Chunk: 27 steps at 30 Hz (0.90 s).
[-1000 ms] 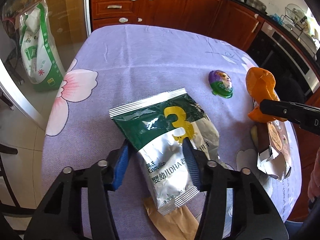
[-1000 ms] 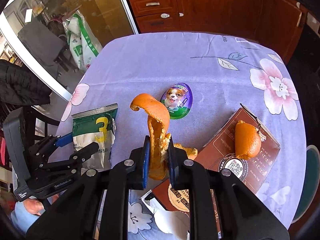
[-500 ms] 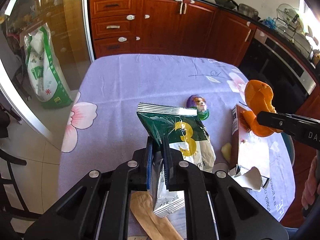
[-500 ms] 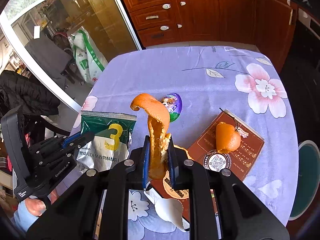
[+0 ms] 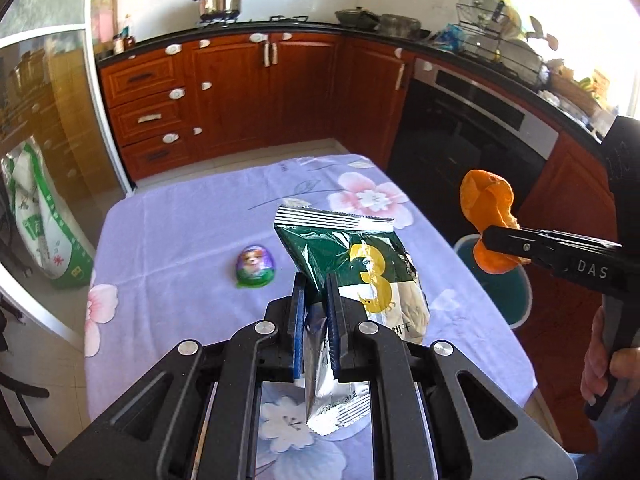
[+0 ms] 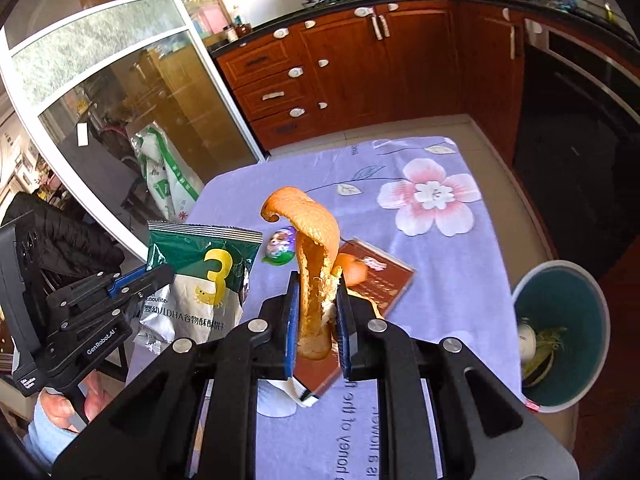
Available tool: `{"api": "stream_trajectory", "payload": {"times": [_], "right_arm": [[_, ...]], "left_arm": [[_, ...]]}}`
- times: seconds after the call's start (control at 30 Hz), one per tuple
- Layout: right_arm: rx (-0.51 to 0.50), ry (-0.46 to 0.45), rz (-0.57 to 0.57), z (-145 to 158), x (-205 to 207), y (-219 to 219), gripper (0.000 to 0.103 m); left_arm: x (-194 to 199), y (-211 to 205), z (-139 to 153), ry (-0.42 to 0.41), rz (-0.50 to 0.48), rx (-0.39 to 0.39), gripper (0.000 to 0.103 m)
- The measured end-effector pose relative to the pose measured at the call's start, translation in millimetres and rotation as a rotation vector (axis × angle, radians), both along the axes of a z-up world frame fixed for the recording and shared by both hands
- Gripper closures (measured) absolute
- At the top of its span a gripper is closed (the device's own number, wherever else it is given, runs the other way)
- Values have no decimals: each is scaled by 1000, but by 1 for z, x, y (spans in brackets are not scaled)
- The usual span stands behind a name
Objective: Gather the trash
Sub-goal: 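Carry packet and orange peel over the teal bin and open both tools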
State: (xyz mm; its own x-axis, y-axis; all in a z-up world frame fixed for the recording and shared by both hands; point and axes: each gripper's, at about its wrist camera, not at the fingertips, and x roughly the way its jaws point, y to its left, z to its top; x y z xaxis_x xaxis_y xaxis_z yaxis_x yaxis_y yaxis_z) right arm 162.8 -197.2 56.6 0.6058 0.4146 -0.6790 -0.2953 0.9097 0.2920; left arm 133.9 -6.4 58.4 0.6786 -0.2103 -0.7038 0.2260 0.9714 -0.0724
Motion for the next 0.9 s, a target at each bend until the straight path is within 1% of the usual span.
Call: {"api": "stream_trajectory", "payload": {"times": [0.13,0.23,0.37,0.5,0.6,0.77,0.9], "right_arm": [[5,2,-90,-3,-11,-60,88],[-7,14,-163,-12,-19,-106,88],[4,63,-251,-34,-24,-162,88],[46,124,-319,-63,-23,-207,88],[76,167,-350,-84,-18,-228,88],[106,239,-393,-118,-1,-251,87],[121,293,-403,-141,10,-263,86]], "left_arm": [[3,-56,-3,14,-101,-7,92],[6,-97,-12,37,-161,-1,92],[12,-143,-26,63,-223,9,92],[22,-179,-40,94,-265,31,92],[31,-199,-50,113,-289,50,91],[43,-224,-66,144,-317,68,91],[53,-242,-78,167,-339,78,91]]}}
